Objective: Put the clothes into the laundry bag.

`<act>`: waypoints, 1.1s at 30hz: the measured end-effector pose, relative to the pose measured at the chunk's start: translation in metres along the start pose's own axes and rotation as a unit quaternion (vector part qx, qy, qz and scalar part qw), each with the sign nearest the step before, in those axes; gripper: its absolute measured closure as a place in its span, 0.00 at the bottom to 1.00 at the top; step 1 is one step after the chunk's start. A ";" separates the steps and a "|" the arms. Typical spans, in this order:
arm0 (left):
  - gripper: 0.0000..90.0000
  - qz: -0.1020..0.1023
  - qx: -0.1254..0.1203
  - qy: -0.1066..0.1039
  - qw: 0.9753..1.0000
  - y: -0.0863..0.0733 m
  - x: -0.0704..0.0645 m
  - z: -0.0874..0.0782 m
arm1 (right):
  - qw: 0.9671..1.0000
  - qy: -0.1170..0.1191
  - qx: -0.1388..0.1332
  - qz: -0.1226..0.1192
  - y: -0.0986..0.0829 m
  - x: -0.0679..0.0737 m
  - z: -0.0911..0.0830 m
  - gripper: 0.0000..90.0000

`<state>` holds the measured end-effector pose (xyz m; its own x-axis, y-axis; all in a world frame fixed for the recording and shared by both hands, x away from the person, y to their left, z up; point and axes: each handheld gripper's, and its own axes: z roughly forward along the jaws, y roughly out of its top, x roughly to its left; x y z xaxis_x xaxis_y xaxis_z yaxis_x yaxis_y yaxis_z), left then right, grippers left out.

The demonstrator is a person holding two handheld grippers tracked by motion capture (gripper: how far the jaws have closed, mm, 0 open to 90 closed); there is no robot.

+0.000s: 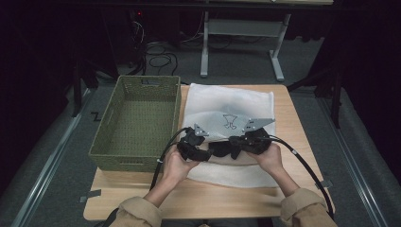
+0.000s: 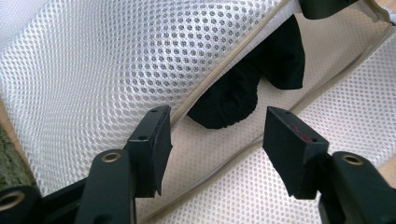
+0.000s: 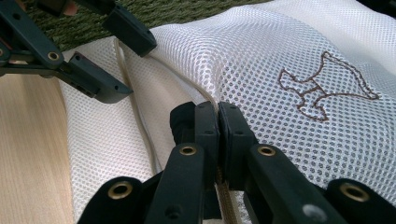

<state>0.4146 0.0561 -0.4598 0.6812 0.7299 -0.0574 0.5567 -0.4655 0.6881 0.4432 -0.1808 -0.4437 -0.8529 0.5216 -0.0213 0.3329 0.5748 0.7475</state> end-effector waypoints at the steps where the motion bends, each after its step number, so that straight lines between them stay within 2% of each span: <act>1: 0.45 0.003 -0.001 -0.001 1.000 0.000 -0.001 0.001 | 1.000 0.001 0.000 0.001 0.000 0.000 0.000 0.98; 8: 0.42 0.011 0.000 -0.005 1.000 0.000 -0.005 0.007 | 1.000 0.010 -0.009 0.016 -0.009 -0.003 0.000 0.98; 14: 0.43 0.033 0.011 0.030 0.999 0.000 -0.009 0.014 | 1.000 0.015 -0.003 0.017 -0.014 -0.002 0.001 0.97; 17: 0.44 0.036 0.015 0.045 0.998 0.000 -0.008 0.016 | 1.000 0.020 -0.001 0.018 -0.017 -0.002 0.002 0.97; 21: 0.46 0.039 0.022 0.052 0.998 -0.001 -0.008 0.019 | 0.999 0.025 0.004 0.022 -0.022 -0.002 0.003 0.97; 26: 0.55 0.035 0.036 0.042 0.998 -0.003 -0.006 0.023 | 0.999 0.031 0.015 0.022 -0.025 0.000 0.007 0.97; 33: 0.82 0.040 0.058 0.028 0.997 -0.007 -0.005 0.024 | 0.999 0.036 0.026 0.020 -0.033 0.001 0.013 0.96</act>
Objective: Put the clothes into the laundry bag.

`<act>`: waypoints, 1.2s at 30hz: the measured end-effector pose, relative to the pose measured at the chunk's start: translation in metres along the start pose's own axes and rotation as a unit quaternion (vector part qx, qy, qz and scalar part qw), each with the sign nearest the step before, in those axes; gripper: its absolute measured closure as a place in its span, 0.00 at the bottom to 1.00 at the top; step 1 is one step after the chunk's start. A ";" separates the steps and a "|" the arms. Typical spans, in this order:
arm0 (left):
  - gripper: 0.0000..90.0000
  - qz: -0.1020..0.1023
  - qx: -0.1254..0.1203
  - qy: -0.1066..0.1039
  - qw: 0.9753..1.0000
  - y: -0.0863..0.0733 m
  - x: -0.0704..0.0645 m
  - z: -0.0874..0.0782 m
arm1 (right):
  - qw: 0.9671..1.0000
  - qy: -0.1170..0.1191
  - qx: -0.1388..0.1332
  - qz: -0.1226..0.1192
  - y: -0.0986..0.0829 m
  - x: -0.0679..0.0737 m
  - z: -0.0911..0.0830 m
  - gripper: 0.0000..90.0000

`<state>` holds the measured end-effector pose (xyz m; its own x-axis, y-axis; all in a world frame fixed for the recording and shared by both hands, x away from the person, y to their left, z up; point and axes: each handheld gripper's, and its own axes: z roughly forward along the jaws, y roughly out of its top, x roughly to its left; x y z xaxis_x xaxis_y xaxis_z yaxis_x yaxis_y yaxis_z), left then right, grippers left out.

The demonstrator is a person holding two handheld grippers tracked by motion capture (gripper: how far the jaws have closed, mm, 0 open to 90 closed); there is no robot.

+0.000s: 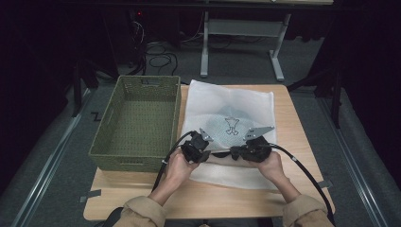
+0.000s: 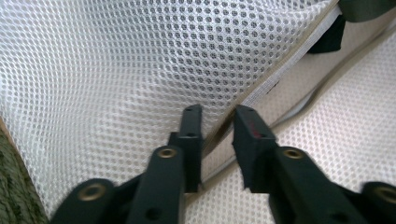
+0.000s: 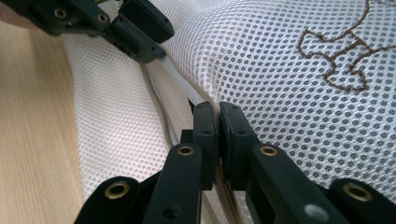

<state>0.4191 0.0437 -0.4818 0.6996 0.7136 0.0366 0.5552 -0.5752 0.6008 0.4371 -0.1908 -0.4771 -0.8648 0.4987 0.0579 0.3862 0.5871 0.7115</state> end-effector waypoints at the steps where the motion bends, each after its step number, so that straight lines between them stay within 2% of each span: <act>1: 0.85 0.001 0.005 -0.004 1.000 0.000 0.000 0.001 | 1.000 -0.002 0.004 0.001 -0.001 0.001 0.000 0.96; 5: 0.95 0.002 0.012 -0.010 1.000 -0.001 0.000 0.002 | 1.000 -0.002 0.011 -0.005 -0.003 0.001 0.004 0.96; 10: 0.96 -0.008 0.004 -0.025 1.000 -0.003 0.000 0.001 | 1.000 -0.003 0.020 -0.004 -0.008 0.002 0.009 0.95; 12: 0.92 -0.014 -0.006 -0.034 0.999 -0.003 -0.001 0.000 | 1.000 -0.004 0.028 0.000 -0.012 0.003 0.012 0.94; 15: 0.84 -0.010 -0.019 -0.045 0.999 -0.004 -0.003 -0.005 | 1.000 -0.006 0.029 0.002 -0.015 0.003 0.016 0.94; 16: 0.80 -0.010 -0.025 -0.050 0.998 -0.003 -0.004 -0.008 | 1.000 -0.006 0.029 -0.004 -0.015 0.003 0.017 0.94; 18: 0.73 -0.015 -0.037 -0.064 0.997 -0.003 -0.003 -0.013 | 1.000 -0.008 0.027 0.000 -0.017 0.003 0.019 0.94; 26: 0.62 -0.013 -0.060 -0.083 0.995 -0.006 0.000 -0.030 | 0.999 -0.010 0.029 0.008 -0.020 0.004 0.024 0.91; 28: 0.60 -0.024 -0.070 -0.087 0.993 -0.009 0.004 -0.033 | 1.000 -0.012 0.028 0.001 -0.022 0.003 0.025 0.91; 30: 0.58 -0.026 -0.070 -0.090 0.993 -0.011 0.004 -0.034 | 0.999 -0.010 0.034 0.005 -0.023 0.004 0.026 0.90; 33: 0.56 -0.011 -0.056 -0.096 0.994 -0.017 -0.001 -0.036 | 0.999 -0.010 0.038 0.009 -0.024 0.005 0.028 0.90; 36: 0.55 -0.008 -0.057 -0.101 0.993 -0.021 -0.004 -0.040 | 0.999 -0.008 0.046 0.001 -0.028 0.006 0.032 0.90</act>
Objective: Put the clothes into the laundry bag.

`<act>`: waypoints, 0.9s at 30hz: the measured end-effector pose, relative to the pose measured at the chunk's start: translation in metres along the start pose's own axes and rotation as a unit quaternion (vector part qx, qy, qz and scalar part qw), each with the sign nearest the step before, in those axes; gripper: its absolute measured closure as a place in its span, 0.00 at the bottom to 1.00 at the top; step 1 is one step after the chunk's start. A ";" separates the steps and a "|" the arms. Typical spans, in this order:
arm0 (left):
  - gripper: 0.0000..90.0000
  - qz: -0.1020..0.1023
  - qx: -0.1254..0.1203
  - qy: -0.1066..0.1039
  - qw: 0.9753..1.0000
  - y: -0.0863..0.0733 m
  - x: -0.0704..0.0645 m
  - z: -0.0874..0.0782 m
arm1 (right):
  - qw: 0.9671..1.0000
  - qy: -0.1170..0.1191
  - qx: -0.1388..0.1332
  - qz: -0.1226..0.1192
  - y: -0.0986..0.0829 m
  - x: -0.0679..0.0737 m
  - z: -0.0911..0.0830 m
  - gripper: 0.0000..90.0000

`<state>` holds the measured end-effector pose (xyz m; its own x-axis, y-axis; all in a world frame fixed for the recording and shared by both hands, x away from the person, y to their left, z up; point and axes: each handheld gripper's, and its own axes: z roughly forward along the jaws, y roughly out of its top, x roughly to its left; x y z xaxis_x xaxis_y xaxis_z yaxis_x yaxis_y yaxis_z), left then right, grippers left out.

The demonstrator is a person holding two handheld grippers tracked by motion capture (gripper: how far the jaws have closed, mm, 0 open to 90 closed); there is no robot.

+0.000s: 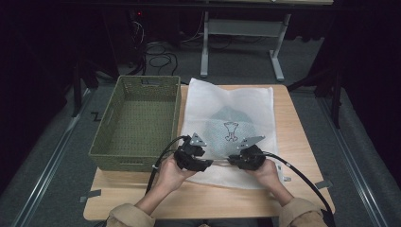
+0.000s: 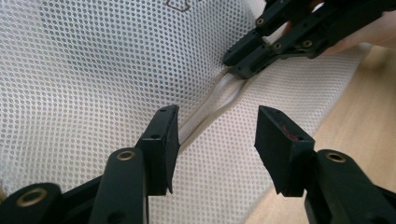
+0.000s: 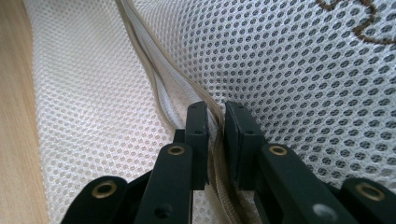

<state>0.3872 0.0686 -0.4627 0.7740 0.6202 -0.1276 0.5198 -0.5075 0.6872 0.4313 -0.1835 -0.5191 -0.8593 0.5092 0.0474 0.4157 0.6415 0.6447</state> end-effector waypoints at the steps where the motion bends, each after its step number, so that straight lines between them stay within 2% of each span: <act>1: 0.55 -0.001 -0.002 -0.002 1.000 -0.001 0.000 -0.002 | 1.000 0.001 0.001 0.002 -0.001 0.000 0.001 0.90; 8: 0.54 -0.008 -0.015 -0.008 1.000 -0.012 -0.001 -0.012 | 1.000 0.004 0.005 0.011 -0.002 0.001 0.004 0.83; 11: 0.52 -0.015 -0.023 -0.014 1.000 -0.024 -0.002 -0.013 | 1.000 -0.007 0.004 -0.006 -0.003 0.004 0.005 0.81; 16: 0.52 -0.027 -0.023 -0.019 0.999 -0.036 -0.001 -0.010 | 1.000 -0.005 0.004 -0.003 -0.003 0.006 0.005 0.75; 19: 0.52 -0.038 -0.025 -0.023 0.999 -0.041 0.001 -0.007 | 1.000 -0.007 -0.002 -0.008 -0.002 0.008 0.002 0.75; 22: 0.52 -0.042 -0.023 -0.024 0.999 -0.044 0.003 -0.005 | 1.000 -0.009 -0.006 -0.004 0.000 0.009 -0.003 0.76; 27: 0.52 -0.043 -0.024 -0.025 0.998 -0.045 0.002 -0.004 | 1.000 -0.011 -0.014 -0.012 0.000 0.017 -0.010 0.78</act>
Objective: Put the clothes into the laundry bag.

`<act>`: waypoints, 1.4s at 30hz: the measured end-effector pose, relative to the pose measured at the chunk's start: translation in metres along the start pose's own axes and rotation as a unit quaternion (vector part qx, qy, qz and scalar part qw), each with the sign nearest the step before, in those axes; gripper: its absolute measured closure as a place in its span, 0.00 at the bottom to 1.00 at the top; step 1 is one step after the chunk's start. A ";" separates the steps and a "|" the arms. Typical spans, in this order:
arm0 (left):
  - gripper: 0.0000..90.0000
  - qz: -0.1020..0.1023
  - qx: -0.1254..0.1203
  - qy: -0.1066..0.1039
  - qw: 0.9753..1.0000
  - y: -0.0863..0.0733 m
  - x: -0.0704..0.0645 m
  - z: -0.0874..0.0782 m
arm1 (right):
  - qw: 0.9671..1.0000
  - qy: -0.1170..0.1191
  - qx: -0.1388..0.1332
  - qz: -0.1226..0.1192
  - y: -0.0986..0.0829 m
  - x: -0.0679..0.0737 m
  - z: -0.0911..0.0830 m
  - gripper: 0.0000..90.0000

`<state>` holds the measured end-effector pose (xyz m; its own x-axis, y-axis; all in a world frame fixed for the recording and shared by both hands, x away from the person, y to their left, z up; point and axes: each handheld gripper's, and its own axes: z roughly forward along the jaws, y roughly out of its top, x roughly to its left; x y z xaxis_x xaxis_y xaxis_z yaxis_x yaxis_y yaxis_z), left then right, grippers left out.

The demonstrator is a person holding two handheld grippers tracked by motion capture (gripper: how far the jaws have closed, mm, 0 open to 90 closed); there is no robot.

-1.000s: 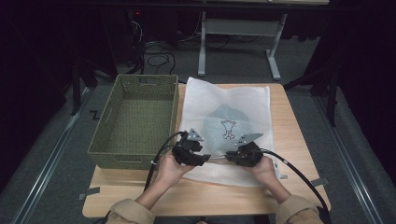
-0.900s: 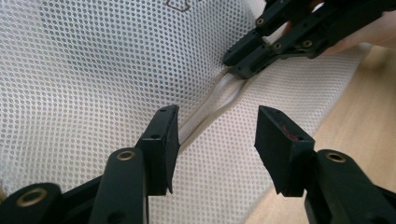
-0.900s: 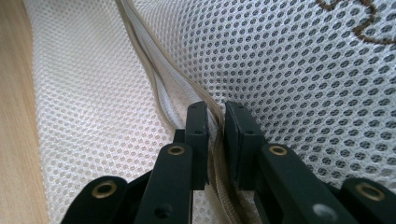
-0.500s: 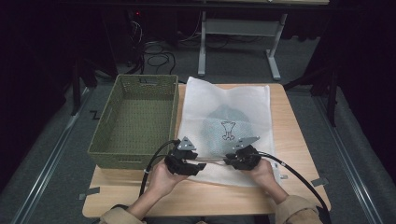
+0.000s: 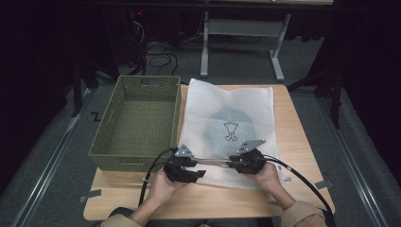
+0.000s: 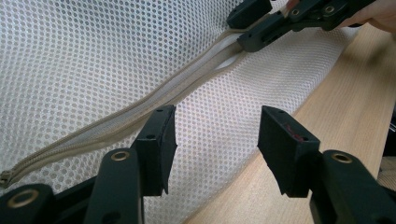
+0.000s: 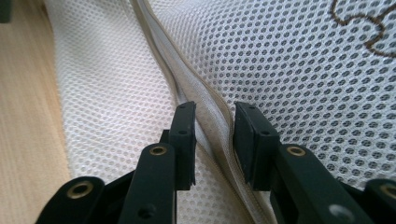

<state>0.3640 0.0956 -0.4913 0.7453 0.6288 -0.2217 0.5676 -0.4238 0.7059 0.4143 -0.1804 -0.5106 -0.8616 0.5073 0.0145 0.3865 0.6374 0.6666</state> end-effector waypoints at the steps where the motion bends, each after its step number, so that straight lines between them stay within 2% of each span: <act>1: 0.52 0.000 0.000 0.000 1.000 0.000 0.000 0.000 | 1.000 0.000 -0.002 -0.004 0.000 0.001 -0.001 0.78; 8: 0.52 0.007 -0.003 0.006 1.000 -0.002 0.001 0.000 | 1.000 0.001 -0.005 -0.004 0.000 0.003 -0.004 0.75; 12: 0.52 0.005 -0.007 0.008 1.000 -0.003 0.002 -0.001 | 1.000 -0.005 0.009 -0.012 -0.003 0.003 0.003 0.72; 15: 0.52 0.005 -0.011 0.009 1.000 -0.004 0.002 -0.002 | 1.000 -0.007 0.001 -0.008 -0.002 0.003 0.002 0.71; 19: 0.51 0.003 -0.008 0.010 1.000 -0.004 0.002 -0.001 | 1.000 -0.007 -0.014 -0.012 0.000 0.005 -0.005 0.70; 26: 0.51 0.003 -0.027 0.022 0.999 -0.004 0.002 -0.003 | 1.000 -0.007 -0.027 -0.014 0.004 0.007 -0.016 0.65; 31: 0.51 0.003 -0.030 0.023 0.999 -0.005 0.003 -0.004 | 0.999 -0.008 -0.042 -0.010 0.006 0.007 -0.029 0.68; 38: 0.51 0.005 -0.036 0.028 0.999 -0.005 0.004 -0.005 | 0.998 -0.022 -0.062 -0.004 0.007 0.006 -0.043 0.71; 42: 0.51 0.006 -0.036 0.030 0.999 -0.005 0.004 -0.005 | 0.997 -0.030 -0.069 0.008 0.007 0.004 -0.051 0.71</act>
<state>0.3622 0.1037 -0.4923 0.7288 0.6623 -0.1737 0.5301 -0.3852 0.7554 0.3973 -0.2036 -0.4682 -0.8334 0.5525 -0.0158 0.3467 0.5448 0.7635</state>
